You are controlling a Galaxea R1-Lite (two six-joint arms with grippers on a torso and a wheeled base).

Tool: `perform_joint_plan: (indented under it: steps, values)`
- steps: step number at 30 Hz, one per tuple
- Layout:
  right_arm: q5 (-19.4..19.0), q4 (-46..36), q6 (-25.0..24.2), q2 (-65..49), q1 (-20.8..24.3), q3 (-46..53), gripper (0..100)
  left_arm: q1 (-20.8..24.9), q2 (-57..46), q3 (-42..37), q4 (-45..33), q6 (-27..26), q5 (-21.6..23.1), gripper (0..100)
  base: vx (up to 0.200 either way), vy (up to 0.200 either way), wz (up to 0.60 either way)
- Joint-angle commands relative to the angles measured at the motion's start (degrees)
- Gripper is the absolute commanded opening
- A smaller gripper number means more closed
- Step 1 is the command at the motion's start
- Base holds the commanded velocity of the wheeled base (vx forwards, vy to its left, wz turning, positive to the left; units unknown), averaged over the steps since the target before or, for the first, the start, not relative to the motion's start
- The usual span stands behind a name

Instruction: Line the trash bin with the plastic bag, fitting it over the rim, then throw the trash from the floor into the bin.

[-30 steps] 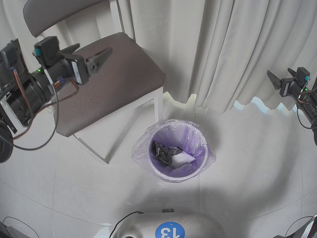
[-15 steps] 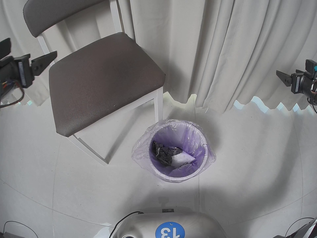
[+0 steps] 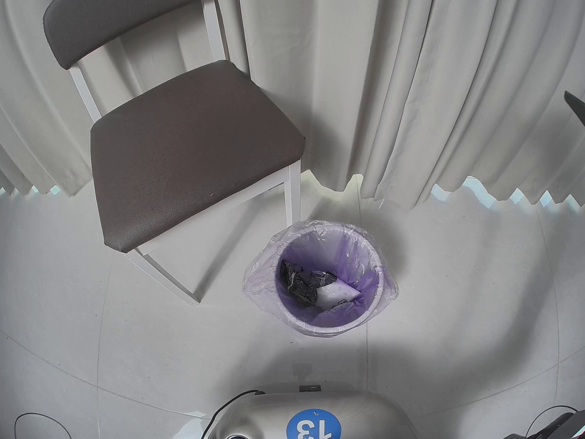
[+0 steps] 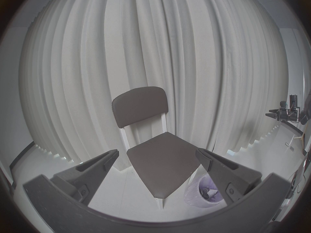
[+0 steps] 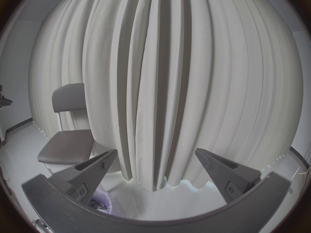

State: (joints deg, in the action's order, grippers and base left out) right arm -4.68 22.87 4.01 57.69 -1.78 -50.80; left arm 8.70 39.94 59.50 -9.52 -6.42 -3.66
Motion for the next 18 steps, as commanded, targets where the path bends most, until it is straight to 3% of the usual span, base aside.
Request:
perform_joint_plan:
  steps: [1,9,18]
  values:
    - [-0.33,-1.07,-0.58,-14.97,0.46,6.68,100,-0.18,-9.97,0.0,-5.07,0.18,0.05,100,0.0,0.0,0.0]
    - [-1.03,-14.08,-0.76,-33.43,0.9,13.62,100,-0.09,-19.72,0.35,-14.47,0.27,-0.21,100,0.0,0.0,0.0]
    - [-1.3,-31.31,-1.64,-52.94,3.27,16.87,100,0.0,-26.23,10.19,-32.23,0.27,-0.03,100,0.0,0.0,0.0]
